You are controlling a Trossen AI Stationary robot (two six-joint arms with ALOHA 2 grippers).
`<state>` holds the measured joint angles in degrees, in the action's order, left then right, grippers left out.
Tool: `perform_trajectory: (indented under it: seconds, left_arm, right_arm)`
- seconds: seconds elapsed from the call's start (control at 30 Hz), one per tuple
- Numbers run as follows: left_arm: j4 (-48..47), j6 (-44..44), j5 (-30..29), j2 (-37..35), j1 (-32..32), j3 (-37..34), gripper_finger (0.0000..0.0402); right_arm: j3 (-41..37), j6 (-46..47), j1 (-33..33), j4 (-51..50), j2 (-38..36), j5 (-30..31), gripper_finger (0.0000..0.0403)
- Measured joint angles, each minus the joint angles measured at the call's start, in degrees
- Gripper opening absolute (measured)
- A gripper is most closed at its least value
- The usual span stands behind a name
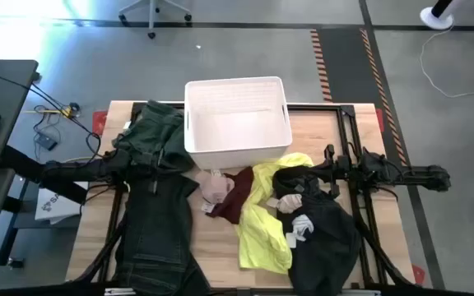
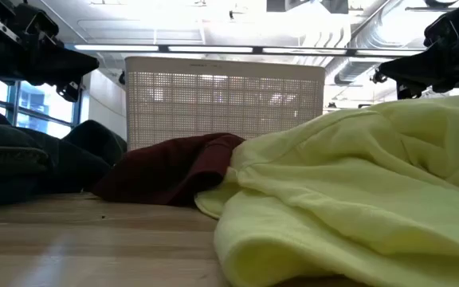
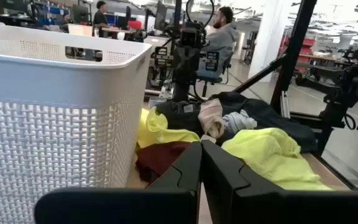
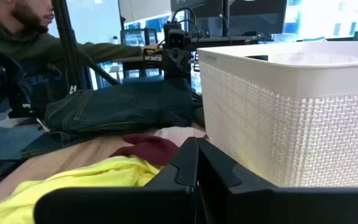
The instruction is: Sort clothes
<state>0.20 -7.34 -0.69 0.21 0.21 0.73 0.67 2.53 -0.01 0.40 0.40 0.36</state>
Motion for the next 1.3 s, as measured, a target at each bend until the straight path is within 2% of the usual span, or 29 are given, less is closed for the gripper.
perform_trajectory:
  seconds: [1.3]
  left_arm:
    - [0.0, 0.0, 0.0, 0.0, -0.7, 0.0, 0.0010]
  right_arm:
    - [0.0, -0.6, 0.0, 0.1, 0.0, 0.4, 0.0000]
